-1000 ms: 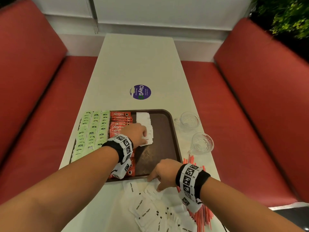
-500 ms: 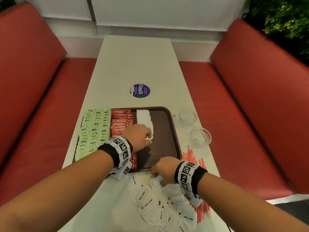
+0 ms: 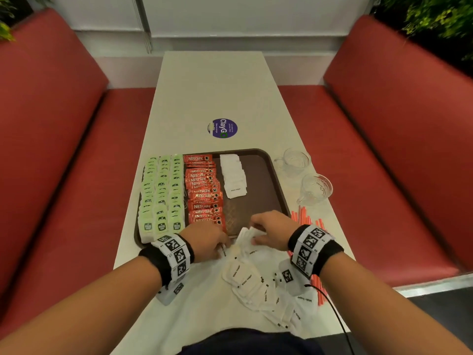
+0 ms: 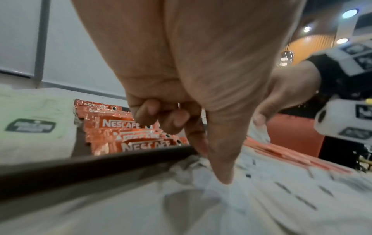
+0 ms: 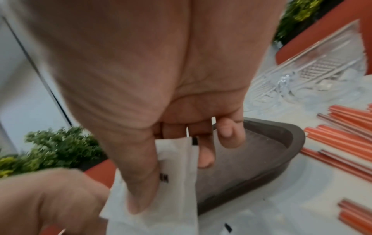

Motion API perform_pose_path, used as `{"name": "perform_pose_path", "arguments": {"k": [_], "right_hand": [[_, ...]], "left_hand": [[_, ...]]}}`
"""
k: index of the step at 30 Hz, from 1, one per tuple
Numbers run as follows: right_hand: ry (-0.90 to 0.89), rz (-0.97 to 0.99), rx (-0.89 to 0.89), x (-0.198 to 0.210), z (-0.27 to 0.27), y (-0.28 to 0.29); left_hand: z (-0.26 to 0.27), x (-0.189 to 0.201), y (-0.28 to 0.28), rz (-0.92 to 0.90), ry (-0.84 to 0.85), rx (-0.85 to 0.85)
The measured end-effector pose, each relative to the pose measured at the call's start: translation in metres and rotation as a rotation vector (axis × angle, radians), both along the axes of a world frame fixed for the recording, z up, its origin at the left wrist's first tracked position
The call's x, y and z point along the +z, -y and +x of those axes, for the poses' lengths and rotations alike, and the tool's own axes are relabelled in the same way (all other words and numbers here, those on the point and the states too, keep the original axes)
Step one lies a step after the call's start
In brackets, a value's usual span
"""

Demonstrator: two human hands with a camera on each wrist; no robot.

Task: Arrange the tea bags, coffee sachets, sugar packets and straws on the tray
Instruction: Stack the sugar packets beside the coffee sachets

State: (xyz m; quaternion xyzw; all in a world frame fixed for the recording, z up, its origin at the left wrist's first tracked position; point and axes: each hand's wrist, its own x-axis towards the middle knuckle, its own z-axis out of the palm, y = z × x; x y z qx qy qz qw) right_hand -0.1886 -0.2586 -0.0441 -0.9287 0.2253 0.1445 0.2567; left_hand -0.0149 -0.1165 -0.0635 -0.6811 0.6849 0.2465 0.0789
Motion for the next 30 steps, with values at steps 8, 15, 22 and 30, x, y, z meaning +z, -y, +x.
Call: {"name": "perform_pose_path", "arguments": {"k": [8,15,22,30], "right_hand": [[0.149,0.129,-0.231,0.008,-0.009,-0.008],[0.190,0.223,-0.337,0.001,-0.012,-0.014],[0.331,0.478,-0.420,-0.006,-0.004,-0.014],[0.441,0.625,-0.446,-0.001,0.000,-0.014]], "left_hand": [[-0.011,-0.014,-0.010,-0.046,0.253,-0.150],[-0.016,-0.006,-0.013,0.016,0.206,-0.127],[0.001,0.001,-0.014,-0.048,-0.133,0.155],[0.008,0.027,-0.002,-0.339,-0.582,0.553]]}}
